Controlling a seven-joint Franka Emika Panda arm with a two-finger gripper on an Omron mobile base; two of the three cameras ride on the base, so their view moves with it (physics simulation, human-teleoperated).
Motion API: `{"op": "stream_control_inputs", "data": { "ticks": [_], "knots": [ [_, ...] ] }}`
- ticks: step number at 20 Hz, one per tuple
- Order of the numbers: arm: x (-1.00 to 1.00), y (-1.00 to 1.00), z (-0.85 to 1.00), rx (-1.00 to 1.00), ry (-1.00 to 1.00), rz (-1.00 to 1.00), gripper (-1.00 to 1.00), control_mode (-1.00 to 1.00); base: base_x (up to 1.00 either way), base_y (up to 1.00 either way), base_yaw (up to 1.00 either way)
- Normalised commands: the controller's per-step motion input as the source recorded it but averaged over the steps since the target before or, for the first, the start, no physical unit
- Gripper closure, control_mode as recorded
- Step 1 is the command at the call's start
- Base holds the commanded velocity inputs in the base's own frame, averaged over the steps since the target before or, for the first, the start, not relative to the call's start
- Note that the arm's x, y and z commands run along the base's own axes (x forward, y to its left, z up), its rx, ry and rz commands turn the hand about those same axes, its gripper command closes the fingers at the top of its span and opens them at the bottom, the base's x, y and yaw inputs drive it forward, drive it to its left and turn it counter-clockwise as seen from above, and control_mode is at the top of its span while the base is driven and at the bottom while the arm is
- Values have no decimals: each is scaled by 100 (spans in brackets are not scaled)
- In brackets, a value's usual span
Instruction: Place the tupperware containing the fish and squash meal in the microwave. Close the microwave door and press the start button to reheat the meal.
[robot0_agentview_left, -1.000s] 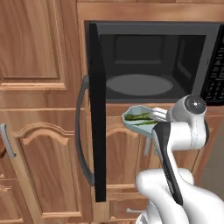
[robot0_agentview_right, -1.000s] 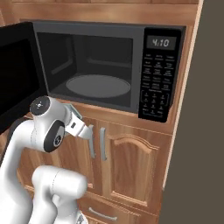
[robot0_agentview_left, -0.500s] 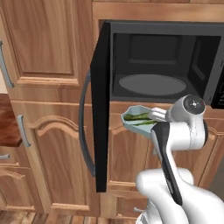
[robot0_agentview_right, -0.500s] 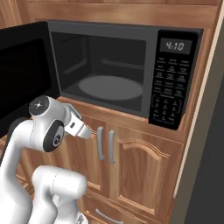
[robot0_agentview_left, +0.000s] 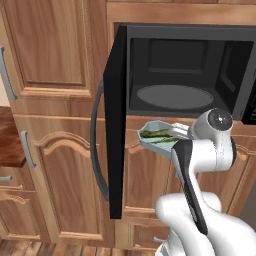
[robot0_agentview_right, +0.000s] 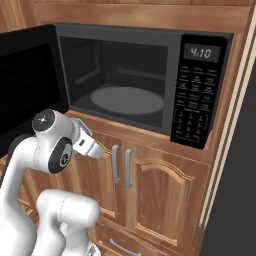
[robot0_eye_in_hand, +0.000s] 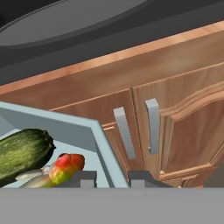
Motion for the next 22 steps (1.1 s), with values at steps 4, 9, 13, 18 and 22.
{"op": "stream_control_inputs", "data": {
  "ticks": [4,9,13,18,22],
  "knots": [
    [0,0,0,0,0,0,100,-100,0,0,0],
    [3,-11,3,2,-2,0,100,-100,0,0,0],
    [11,-26,31,5,-10,-2,100,-100,0,0,0],
    [11,-20,25,1,-16,-8,100,-100,0,0,0],
    [22,-21,9,0,-11,-13,100,-100,0,0,0]
  ]
}}
